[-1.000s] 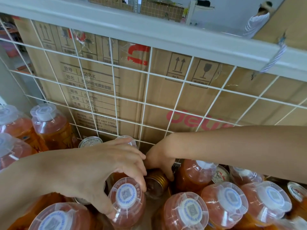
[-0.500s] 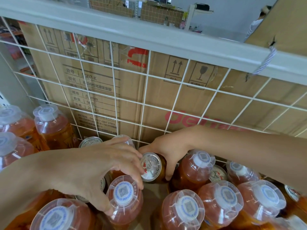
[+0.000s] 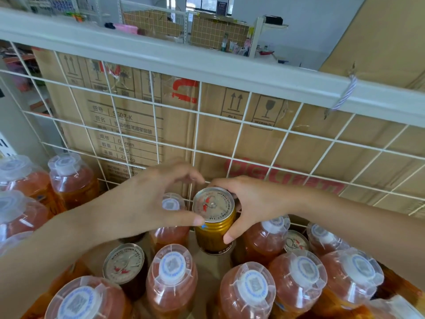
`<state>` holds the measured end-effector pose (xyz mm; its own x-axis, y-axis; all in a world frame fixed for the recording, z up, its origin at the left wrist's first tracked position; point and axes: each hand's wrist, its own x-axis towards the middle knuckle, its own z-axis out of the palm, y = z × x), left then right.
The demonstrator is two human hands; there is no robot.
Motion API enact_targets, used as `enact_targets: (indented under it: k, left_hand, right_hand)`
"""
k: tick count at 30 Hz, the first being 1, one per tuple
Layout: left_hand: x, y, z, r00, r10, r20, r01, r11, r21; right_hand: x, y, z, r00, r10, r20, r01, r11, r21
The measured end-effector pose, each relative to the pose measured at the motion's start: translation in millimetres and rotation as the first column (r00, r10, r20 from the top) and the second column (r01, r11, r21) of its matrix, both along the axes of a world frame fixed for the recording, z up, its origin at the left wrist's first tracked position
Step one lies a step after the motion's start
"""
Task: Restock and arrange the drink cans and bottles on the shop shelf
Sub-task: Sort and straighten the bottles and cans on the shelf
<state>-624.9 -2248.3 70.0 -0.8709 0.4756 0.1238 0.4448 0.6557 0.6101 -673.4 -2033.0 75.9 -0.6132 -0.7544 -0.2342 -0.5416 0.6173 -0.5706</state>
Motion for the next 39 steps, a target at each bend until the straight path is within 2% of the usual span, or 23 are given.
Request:
enact_targets:
  k: [4, 9, 12, 14, 17, 19, 24, 26, 28, 33, 39]
  left_hand:
    - [-9.1, 19.0, 2.4, 0.994, 0.028, 0.103, -0.025, 0.999, -0.035]
    - [-16.9, 34.6, 1.3, 0.995, 0.014, 0.104, -0.005, 0.996, -0.088]
    - [-21.7, 38.4, 5.7, 0.996, -0.013, 0.088, 0.025, 0.991, -0.135]
    - [-27.4, 42.7, 6.6, 0.992, -0.06, 0.108, 0.084, 0.97, -0.23]
    - [-39.7, 57.4, -0.2, 0.97, -0.201, 0.137, 0.243, 0.84, -0.485]
    - [-48.8, 70.6, -8.0, 0.941, -0.279, 0.191, 0.337, 0.734, -0.589]
    - [-64.3, 103.0, -28.3, 0.869, -0.395, 0.297, 0.469, 0.467, -0.75]
    - [-66.0, 110.1, -36.1, 0.853, -0.408, 0.325, 0.486, 0.396, -0.779]
    - [-67.8, 110.6, -40.5, 0.842, -0.422, 0.336, 0.502, 0.384, -0.775]
    - [-70.0, 99.5, -42.4, 0.832, -0.422, 0.359, 0.534, 0.44, -0.722]
    - [-69.1, 99.4, -40.8, 0.849, -0.359, 0.388, 0.52, 0.432, -0.737]
  right_hand:
    - [9.6, 2.3, 2.3, 0.994, -0.105, -0.037, 0.105, 0.994, 0.009]
    - [18.3, 8.0, -3.2, 0.978, -0.188, -0.094, 0.187, 0.982, -0.013]
    - [19.9, 13.3, 1.5, 0.978, -0.184, -0.099, 0.186, 0.983, 0.005]
    - [20.2, 23.1, 8.6, 0.981, -0.159, -0.113, 0.168, 0.983, 0.077]
    - [23.2, 40.9, 12.1, 0.973, -0.147, -0.181, 0.184, 0.96, 0.212]
    - [26.7, 47.3, 10.3, 0.961, -0.126, -0.245, 0.196, 0.937, 0.289]
    - [31.7, 52.6, 7.8, 0.947, -0.126, -0.294, 0.221, 0.923, 0.315]
    - [32.0, 54.2, 6.0, 0.946, -0.119, -0.301, 0.215, 0.926, 0.31]
    - [31.7, 56.4, 3.4, 0.946, -0.114, -0.304, 0.209, 0.93, 0.302]
    - [29.5, 61.0, -2.4, 0.949, -0.11, -0.294, 0.193, 0.944, 0.267]
    - [28.9, 60.5, -5.1, 0.954, -0.088, -0.286, 0.168, 0.949, 0.268]
